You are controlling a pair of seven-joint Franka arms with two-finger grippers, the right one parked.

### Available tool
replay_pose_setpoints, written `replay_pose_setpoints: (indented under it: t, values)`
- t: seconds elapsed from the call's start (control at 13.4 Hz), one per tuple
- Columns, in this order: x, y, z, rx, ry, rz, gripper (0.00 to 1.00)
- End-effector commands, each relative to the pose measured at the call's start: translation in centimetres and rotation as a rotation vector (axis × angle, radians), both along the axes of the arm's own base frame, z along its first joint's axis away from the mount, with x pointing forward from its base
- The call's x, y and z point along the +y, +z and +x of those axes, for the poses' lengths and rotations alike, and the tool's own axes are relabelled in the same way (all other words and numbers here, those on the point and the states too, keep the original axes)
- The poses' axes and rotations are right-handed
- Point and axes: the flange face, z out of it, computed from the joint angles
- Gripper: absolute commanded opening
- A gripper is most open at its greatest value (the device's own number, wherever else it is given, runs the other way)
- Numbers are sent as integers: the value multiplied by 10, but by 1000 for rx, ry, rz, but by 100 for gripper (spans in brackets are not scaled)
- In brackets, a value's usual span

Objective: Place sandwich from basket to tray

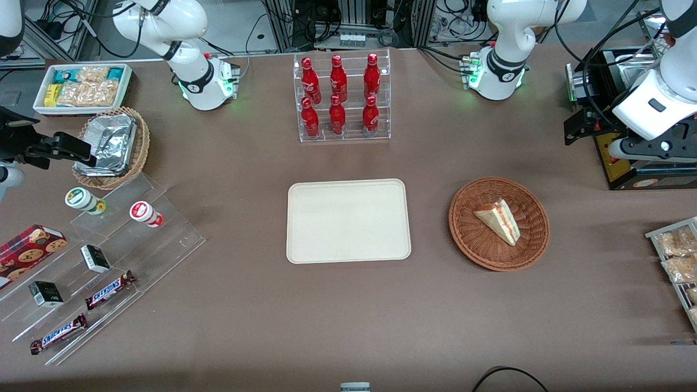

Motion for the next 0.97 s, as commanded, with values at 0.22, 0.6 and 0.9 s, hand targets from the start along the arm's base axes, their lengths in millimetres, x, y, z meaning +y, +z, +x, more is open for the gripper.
replay_pose_setpoints:
  t: [0.22,0.6,0.9]
  values:
    - [6,-30,-2,74,0,18,100]
    - [7,-84,-11,138,10,25,100]
    - [10,-130,-38,103,16,28,100]
